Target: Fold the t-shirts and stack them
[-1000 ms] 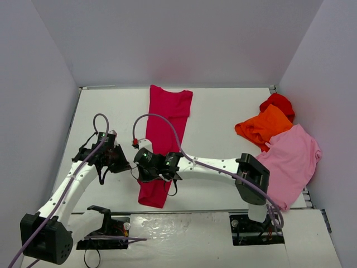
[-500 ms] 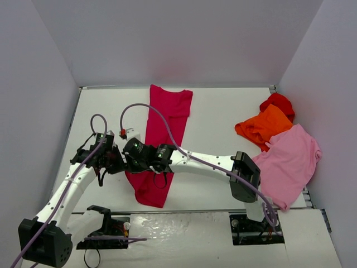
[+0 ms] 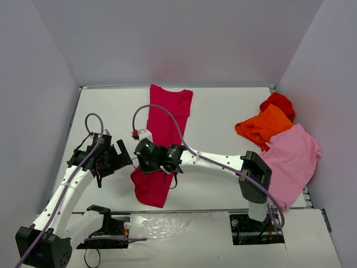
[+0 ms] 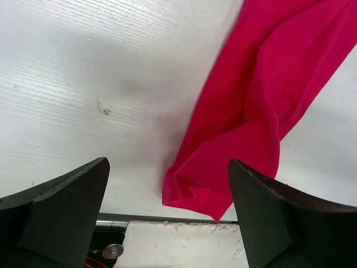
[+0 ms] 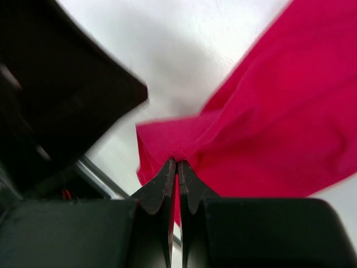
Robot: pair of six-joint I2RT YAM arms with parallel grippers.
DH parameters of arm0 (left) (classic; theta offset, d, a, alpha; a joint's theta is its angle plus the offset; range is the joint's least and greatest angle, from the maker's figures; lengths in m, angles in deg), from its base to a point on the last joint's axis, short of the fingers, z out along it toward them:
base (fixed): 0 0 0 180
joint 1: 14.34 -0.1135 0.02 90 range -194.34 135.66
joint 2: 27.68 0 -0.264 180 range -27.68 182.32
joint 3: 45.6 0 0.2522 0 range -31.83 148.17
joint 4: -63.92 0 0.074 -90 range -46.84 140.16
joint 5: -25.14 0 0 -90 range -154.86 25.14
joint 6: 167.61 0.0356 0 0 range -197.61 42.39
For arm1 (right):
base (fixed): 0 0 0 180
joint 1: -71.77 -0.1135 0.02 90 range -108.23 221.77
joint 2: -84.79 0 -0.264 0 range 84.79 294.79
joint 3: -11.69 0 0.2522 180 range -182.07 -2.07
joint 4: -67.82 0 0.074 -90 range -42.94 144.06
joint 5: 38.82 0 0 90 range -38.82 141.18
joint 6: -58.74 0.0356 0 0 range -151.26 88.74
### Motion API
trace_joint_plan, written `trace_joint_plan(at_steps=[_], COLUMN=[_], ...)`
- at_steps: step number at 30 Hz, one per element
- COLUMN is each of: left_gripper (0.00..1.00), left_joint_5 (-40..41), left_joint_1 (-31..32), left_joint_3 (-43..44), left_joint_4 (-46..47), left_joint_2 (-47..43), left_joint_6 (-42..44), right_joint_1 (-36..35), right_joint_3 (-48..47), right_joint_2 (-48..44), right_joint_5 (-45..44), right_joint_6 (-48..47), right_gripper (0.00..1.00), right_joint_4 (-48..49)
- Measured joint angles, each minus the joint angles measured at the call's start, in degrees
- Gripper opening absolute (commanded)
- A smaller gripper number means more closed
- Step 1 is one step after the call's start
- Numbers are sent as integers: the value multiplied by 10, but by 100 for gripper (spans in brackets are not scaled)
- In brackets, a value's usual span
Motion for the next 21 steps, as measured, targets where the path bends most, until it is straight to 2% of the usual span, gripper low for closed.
trace_joint_plan(at_steps=[7, 21], left_gripper=[88, 89], left_joint_5=[10, 14], left_joint_1=[1, 1], left_joint_3=[12, 12], left_joint_4=[-1, -3], left_joint_2=[2, 4], left_joint_6=[0, 0], right_joint_1=[-30, -68], right_joint_3=[191, 311], right_joint_2=[-116, -161], right_joint_5=[1, 2], right_joint_6=[61, 148], right_gripper=[0, 0], right_joint_4=[-2, 17])
